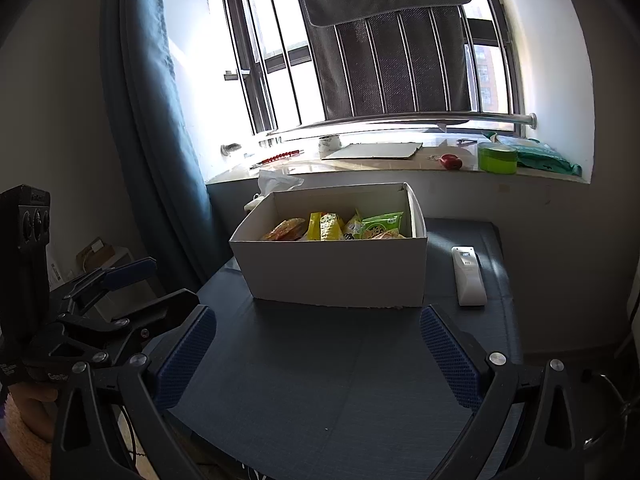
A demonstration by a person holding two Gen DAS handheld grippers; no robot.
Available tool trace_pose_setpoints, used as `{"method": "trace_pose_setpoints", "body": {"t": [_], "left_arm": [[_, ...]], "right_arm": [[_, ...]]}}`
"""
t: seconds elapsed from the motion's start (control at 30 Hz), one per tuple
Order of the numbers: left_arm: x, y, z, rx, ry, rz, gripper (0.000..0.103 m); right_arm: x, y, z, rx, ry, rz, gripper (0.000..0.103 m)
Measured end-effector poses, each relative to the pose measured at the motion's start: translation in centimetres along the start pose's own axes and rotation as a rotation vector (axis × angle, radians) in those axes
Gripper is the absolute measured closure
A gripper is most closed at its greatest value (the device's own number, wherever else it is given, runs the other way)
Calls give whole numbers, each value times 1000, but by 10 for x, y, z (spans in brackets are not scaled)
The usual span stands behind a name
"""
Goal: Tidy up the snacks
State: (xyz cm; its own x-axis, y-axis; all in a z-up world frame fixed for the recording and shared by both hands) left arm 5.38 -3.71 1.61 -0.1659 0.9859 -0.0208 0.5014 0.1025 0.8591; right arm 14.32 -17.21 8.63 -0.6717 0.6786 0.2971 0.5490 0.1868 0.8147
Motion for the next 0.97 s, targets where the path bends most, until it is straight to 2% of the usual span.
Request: {"method": "trace_pose_setpoints", "body": {"t": [0.83, 0.97], "left_arm": [[0, -2, 3, 18, -26, -13, 0], [-2, -3, 1, 6, -10, 0, 0]], "right_arm": [[0, 0, 1, 0, 8, 8, 0], [0, 0, 1, 0, 13, 8, 0]]}}
Point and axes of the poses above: each gripper's, at about its wrist camera, not at the fingertips, and z roughly the way its jaws point, x to its left, y to its top, the point moved 1 cm from there along z, roughly the way its jaws point, and after that the axes turned 9 degrees about y, right-handed, at the moved point
